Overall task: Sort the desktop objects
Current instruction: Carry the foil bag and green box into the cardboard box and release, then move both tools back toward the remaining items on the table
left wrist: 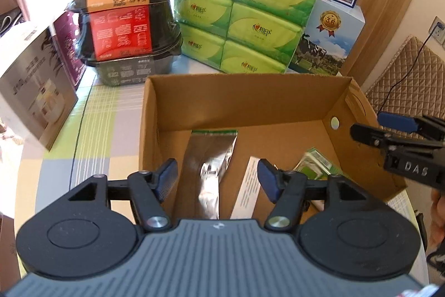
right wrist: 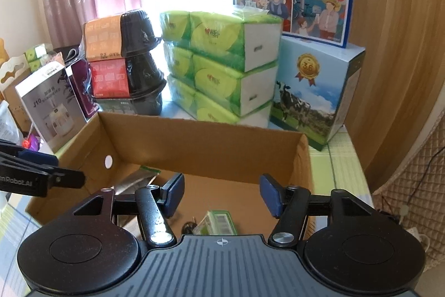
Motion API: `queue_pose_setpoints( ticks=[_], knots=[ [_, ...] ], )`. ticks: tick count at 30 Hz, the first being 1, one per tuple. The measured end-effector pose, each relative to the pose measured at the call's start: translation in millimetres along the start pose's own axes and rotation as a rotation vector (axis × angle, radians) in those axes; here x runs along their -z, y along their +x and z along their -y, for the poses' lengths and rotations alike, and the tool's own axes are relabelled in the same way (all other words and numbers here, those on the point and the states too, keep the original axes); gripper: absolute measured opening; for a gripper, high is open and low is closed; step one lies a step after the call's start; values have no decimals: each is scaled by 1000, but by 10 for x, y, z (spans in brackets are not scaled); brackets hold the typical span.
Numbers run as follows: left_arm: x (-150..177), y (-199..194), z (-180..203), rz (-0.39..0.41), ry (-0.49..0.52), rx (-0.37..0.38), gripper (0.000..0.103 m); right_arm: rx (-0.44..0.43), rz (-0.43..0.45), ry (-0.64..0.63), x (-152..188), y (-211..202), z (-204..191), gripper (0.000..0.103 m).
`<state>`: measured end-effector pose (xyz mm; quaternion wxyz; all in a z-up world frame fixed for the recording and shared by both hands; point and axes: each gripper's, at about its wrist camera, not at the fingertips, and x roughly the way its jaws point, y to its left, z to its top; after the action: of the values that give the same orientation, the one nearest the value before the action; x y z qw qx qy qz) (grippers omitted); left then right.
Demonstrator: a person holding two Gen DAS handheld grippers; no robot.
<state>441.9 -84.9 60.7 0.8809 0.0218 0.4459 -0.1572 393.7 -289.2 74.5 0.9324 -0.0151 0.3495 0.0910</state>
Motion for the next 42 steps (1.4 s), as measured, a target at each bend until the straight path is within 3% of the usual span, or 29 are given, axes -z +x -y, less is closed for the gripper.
queue_pose_setpoints(
  ticks=[6,15,20,25,42],
  knots=[
    [233,-257,64,23,-3,-11,63,-6,-8,-4,182,-296,-18,58],
    [763,-788,273,44,1,-30,78,-10,-36,27,607,-892,-193,62],
    [1156,-1071,389,51,-16,-36,88,-31,-24,73,877,-1259,-283,82],
    [1540,-1281,470,51,-35,-40,95,-59,-59,81,1172,-1513,-380,85],
    [2289,-1697,690,60,-79,-113,101,-35,-113,156,1856,-2065,-401,96]
  ],
)
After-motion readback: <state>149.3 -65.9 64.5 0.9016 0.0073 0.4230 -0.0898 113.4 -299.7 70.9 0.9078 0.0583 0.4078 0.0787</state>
